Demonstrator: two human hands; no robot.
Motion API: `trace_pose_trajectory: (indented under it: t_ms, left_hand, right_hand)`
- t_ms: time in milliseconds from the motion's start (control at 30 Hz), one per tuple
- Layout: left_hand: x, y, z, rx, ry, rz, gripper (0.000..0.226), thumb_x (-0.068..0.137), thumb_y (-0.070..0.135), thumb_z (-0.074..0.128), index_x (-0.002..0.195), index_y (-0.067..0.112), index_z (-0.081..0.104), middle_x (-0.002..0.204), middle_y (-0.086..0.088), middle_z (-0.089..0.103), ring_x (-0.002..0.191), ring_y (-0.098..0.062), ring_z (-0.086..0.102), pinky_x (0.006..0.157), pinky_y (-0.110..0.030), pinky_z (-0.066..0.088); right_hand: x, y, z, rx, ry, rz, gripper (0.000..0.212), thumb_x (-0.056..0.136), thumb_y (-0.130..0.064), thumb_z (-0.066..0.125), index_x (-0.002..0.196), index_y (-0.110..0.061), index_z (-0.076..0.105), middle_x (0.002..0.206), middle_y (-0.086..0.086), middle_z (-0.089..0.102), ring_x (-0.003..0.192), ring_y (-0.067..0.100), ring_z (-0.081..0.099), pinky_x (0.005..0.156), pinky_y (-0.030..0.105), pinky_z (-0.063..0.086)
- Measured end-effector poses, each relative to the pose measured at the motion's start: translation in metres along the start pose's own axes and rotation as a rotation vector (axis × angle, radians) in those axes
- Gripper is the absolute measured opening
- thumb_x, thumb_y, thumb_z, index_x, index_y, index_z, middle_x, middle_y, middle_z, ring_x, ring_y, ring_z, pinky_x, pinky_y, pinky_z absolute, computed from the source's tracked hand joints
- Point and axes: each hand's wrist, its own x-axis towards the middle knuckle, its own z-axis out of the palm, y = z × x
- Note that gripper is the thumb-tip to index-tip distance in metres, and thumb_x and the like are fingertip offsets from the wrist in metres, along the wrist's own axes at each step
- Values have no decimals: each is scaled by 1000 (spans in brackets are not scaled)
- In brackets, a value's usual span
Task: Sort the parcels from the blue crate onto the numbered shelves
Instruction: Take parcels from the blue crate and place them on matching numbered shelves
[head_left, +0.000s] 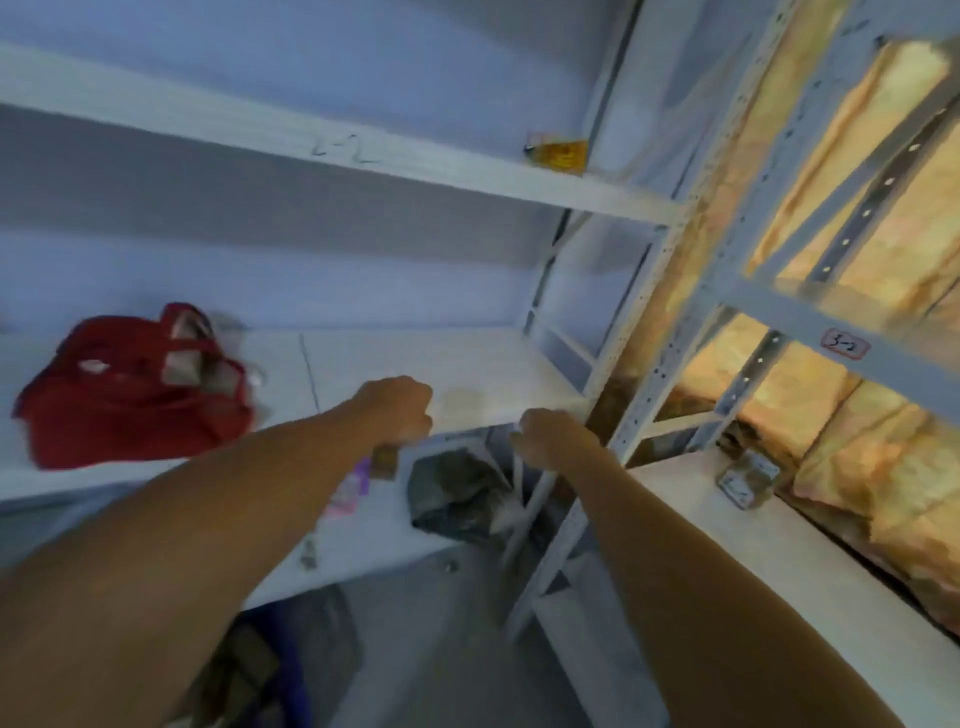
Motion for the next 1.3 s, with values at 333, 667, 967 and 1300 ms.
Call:
trace_pose_trajectory:
  t_ms: [333, 667, 967, 1300]
  left_hand:
    - [-236, -267, 74, -70, -116, -510, 43, 98, 29, 52, 137, 10, 57, 137, -14, 59, 121, -32, 59, 99, -42, 50]
    - [-358, -417, 244, -252, -390, -728, 39, 98, 31, 50, 130, 11, 55, 131, -13, 58, 115, -32, 58, 97, -41, 49]
    - [-347, -483, 455, -507, -555, -770, 17, 95, 26, 50, 106, 16, 58, 108, -8, 65, 95, -27, 61, 82, -41, 51]
    - [-301, -542, 695, -679, -505, -1237, 74, 96, 40, 55, 153, 4, 25, 156, -22, 29, 134, -41, 44, 106, -53, 44]
  right_hand:
    - [-25, -303, 157, -18, -208, -389, 61, 92, -51, 48, 140, -15, 57, 143, 12, 59, 120, 33, 61, 95, 36, 52]
    - [-29, -467, 375, -116, -549, -550, 56, 101, -46, 47, 144, -12, 51, 145, 11, 53, 120, 28, 56, 88, 33, 45]
    - [17, -481, 593, -106, -758, -481, 31, 106, -38, 48, 121, -12, 57, 110, 4, 59, 111, 23, 57, 89, 36, 43]
    - [82, -466, 835, -89, -1004, -405, 31, 102, -39, 45, 108, -10, 55, 93, 7, 58, 86, 25, 58, 66, 34, 44]
